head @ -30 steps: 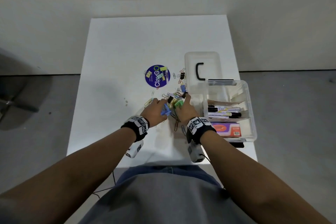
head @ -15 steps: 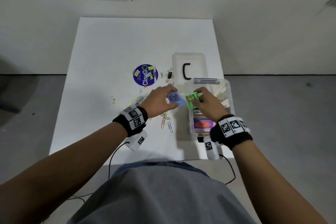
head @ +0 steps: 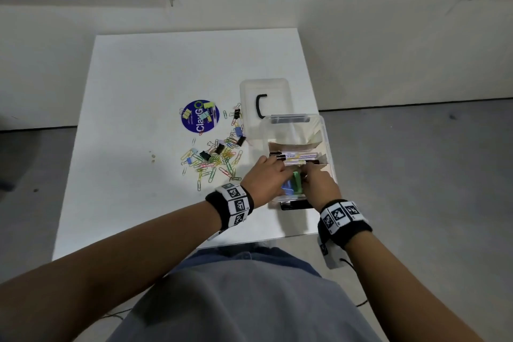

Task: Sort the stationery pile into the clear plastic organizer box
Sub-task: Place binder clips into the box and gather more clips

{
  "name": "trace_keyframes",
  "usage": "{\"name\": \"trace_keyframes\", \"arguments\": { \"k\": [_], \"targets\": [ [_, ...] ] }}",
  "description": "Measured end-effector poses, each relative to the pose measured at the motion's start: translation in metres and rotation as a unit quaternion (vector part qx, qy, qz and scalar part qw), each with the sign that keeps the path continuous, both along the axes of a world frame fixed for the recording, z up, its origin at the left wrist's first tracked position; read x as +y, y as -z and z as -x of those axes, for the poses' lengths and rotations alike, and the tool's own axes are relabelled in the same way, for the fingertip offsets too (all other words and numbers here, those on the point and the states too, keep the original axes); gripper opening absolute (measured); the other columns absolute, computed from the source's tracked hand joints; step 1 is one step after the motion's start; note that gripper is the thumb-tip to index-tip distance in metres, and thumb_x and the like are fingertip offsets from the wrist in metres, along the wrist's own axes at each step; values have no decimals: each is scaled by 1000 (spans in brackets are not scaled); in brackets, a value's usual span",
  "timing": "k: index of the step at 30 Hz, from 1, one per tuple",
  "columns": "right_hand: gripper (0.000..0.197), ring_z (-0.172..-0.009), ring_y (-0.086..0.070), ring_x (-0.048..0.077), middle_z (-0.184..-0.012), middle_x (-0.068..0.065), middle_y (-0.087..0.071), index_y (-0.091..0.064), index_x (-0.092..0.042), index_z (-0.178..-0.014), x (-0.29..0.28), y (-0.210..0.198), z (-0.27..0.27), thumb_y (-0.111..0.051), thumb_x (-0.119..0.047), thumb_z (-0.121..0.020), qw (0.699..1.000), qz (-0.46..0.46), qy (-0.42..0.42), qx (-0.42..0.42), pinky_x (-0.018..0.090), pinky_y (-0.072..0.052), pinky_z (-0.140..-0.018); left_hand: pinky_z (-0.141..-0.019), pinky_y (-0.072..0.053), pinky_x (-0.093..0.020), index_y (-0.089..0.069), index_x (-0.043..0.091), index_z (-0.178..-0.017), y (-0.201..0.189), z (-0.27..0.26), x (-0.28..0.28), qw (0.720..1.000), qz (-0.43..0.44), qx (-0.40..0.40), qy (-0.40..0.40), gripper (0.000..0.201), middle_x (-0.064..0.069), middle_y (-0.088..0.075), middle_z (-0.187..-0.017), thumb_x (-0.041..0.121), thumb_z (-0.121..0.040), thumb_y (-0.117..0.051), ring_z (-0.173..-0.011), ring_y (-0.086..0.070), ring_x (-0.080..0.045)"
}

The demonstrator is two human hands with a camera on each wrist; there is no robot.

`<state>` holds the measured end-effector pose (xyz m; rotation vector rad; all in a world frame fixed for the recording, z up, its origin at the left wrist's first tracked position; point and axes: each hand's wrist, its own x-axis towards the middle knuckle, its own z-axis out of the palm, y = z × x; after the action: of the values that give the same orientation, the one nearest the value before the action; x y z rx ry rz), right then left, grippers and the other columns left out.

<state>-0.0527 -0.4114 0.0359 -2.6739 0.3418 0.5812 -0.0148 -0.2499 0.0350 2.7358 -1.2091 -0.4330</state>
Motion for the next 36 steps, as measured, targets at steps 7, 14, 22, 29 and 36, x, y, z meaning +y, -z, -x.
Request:
{"name": "trace_keyframes", "arguments": {
  "k": [7,14,22,29,36],
  "targets": [
    [21,-92,-65,36,-99,13,-69,-60,-15,-106,8,0,-6,-53,-25,-89,999,-27,32,21,36,-50,-74,-87,-35,-40,-74,14,-91,-4,5,-11,996,-72,-48,21,14,-7,-60,-104,11,-84,-62,-106,-47,-30],
    [19,-96,-64,37,-101,21,-68,-53,-11,-74,10,-1,-22,-51,-17,-93,996,-48,37,69,28,-38,-69,-87,-34,-39,-74,16,-86,-5,0,-3,991,-101,-41,78,16,-2,-68,-94,10,-85,-59,-98,-48,-26],
    [29,-104,-65,30,-115,11,-67,-62,-8,-113,10,-14,-23,-42,-6,-92,981,133,-31,138,36,-50,-84,-87,-32,-39,-72,21,-88,7,-10,7,997,27,-14,77,15,2,-65,-93,19,-90,-57,-95,-51,-24],
    [20,-98,-64,30,-107,13,-67,-61,-6,-106,69,-62,-80,-46,-10,-93,992,71,-101,41,32,-45,-74,-90,-44,-40,-56,20,-114,17,-75,80,954,165,39,-246,20,-3,-59,-109,22,-96,-49,-87,-63,-21],
    [50,-112,-57,40,-130,21,-44,-36,-11,-137,156,2,-154,-49,-1,-90,990,-53,-109,68,42,-48,-91,-87,-50,-45,-35,24,-141,75,-108,162,932,-94,142,-320,69,-17,-39,-128,33,-82,-68,-111,-52,-37]
  ]
}}
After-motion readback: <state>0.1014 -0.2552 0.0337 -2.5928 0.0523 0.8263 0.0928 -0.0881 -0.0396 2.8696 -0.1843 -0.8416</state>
